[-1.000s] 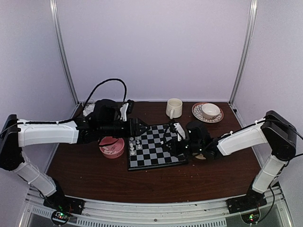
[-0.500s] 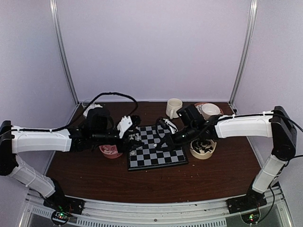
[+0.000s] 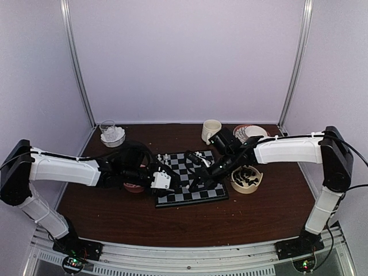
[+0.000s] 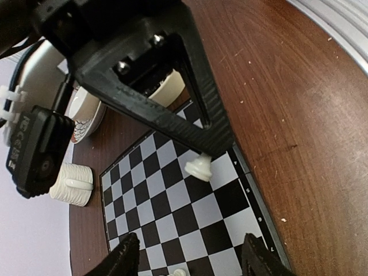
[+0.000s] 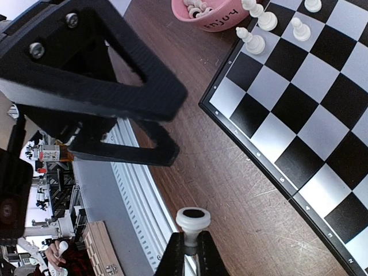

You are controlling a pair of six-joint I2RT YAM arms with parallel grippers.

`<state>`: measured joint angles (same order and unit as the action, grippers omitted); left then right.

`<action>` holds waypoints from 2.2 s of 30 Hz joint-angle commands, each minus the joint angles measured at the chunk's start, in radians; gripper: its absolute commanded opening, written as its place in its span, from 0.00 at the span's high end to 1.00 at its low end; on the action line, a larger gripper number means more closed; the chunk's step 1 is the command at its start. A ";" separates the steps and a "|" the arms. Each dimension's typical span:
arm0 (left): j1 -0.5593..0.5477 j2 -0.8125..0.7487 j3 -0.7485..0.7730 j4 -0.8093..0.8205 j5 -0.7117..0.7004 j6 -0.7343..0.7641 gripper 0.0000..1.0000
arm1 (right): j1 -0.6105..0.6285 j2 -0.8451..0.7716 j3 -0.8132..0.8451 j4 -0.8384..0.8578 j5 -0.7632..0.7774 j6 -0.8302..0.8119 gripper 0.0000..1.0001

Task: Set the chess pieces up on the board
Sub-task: Pass from the right arm to the left

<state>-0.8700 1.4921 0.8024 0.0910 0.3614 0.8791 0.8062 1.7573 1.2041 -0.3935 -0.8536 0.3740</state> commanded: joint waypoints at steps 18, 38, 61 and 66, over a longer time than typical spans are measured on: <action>-0.045 0.113 0.053 0.106 -0.011 0.133 0.50 | -0.006 0.093 0.023 0.217 -0.111 0.192 1.00; -0.057 0.120 0.070 0.091 -0.049 0.131 0.85 | -0.006 0.074 -0.008 0.244 -0.102 0.205 0.98; -0.058 0.033 0.062 0.197 -0.108 -0.421 0.92 | -0.002 -0.216 -0.296 0.587 0.149 0.235 0.68; -0.057 0.040 0.087 0.167 -0.092 -0.458 0.92 | 0.013 -0.241 -0.298 0.591 0.170 0.229 0.67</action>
<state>-0.9234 1.5448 0.8734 0.2195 0.2630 0.5117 0.8074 1.5482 0.9058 0.1246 -0.7383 0.6025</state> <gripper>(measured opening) 0.090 0.320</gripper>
